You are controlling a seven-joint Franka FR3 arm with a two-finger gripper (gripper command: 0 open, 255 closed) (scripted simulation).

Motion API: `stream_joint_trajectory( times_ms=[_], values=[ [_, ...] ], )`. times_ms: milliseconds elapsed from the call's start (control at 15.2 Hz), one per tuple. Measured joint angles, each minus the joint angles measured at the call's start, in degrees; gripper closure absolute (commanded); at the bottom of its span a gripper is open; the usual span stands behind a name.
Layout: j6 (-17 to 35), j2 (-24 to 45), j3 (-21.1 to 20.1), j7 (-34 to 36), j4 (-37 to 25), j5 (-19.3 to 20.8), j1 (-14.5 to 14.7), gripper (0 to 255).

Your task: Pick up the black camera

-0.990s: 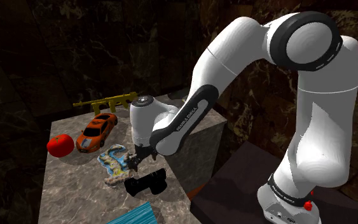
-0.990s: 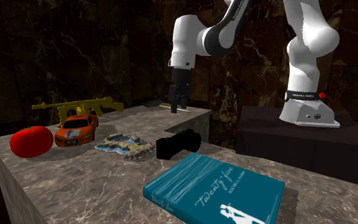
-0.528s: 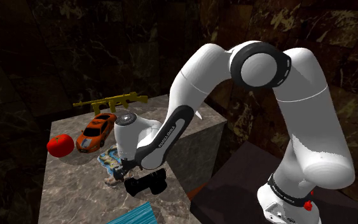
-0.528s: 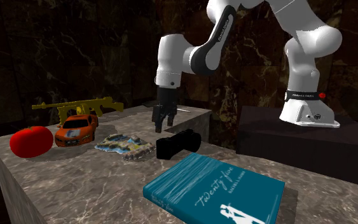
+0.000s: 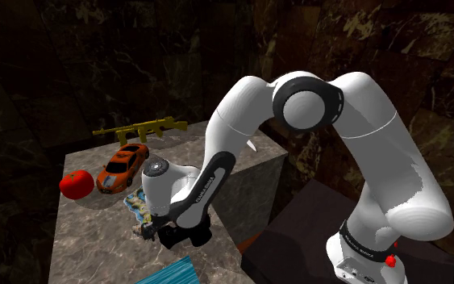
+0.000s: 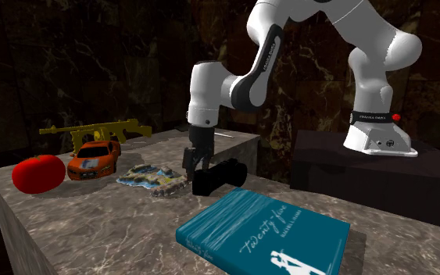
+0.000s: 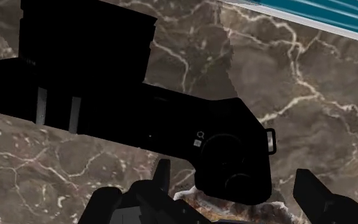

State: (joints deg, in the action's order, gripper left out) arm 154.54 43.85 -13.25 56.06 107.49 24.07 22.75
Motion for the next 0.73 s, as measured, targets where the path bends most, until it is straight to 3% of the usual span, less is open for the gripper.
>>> stream_joint_trajectory(
  times_ms=[66, 132, 726],
  values=[
    [0.4, 0.4, 0.2, 0.2, -0.1, 0.2, 0.1, 0],
    [0.5, 0.8, 0.3, 0.2, -0.2, 0.2, 0.2, 255],
    [0.7, 1.0, 0.5, 0.1, -0.5, 0.3, 0.1, 255]
  ],
)
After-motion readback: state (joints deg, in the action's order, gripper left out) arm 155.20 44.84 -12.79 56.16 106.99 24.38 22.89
